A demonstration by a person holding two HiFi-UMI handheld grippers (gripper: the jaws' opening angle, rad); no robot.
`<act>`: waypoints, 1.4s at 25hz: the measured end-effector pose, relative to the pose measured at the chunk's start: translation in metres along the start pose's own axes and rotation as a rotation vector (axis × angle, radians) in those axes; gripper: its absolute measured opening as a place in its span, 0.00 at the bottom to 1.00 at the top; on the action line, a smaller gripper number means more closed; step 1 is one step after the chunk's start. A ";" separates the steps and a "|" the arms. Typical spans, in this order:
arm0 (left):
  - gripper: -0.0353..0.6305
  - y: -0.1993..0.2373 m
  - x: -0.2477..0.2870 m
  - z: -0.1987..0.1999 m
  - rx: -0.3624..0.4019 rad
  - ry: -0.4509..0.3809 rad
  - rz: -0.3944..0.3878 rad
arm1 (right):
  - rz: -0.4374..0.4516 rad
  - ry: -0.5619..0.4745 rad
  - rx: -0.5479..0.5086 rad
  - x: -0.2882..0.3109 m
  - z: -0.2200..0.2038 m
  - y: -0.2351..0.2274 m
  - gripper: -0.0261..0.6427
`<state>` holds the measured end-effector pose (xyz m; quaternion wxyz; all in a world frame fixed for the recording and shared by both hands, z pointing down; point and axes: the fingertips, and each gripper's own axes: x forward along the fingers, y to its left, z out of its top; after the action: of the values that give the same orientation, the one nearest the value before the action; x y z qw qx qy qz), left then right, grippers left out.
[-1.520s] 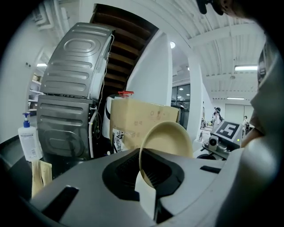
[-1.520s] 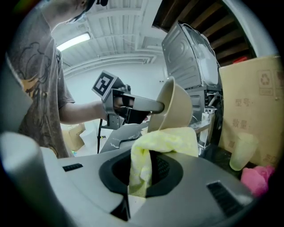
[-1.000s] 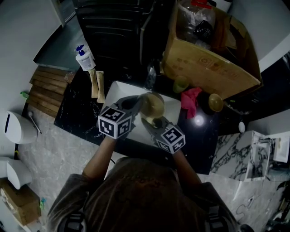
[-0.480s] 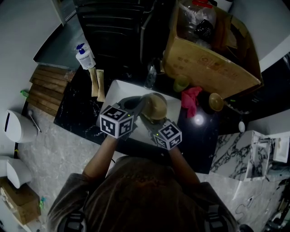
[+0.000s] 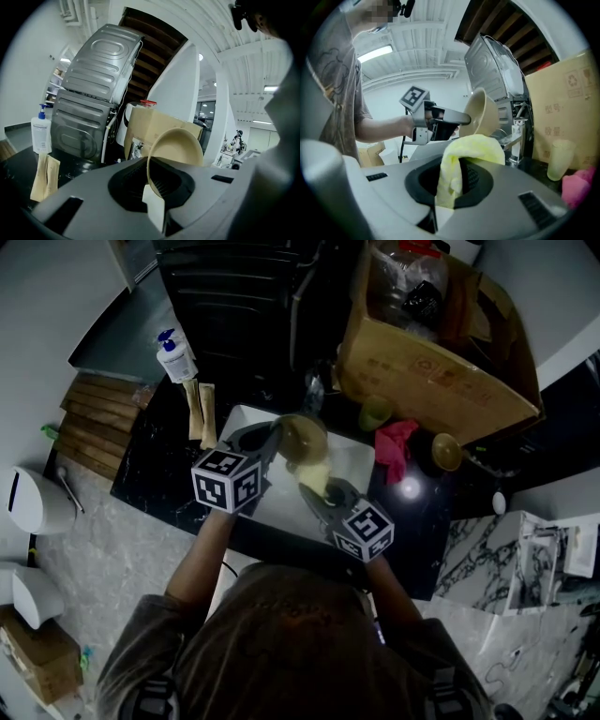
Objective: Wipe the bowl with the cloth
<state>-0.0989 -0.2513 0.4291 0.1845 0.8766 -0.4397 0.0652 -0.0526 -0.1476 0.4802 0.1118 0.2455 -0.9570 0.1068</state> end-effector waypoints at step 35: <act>0.08 -0.036 0.013 -0.045 0.254 0.089 0.011 | -0.040 0.031 0.213 0.010 0.041 -0.012 0.08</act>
<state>-0.0603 -0.2241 0.4641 0.0909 0.8867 -0.4241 0.1602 -0.0613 -0.1730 0.4458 0.1018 0.2732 -0.9333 0.2095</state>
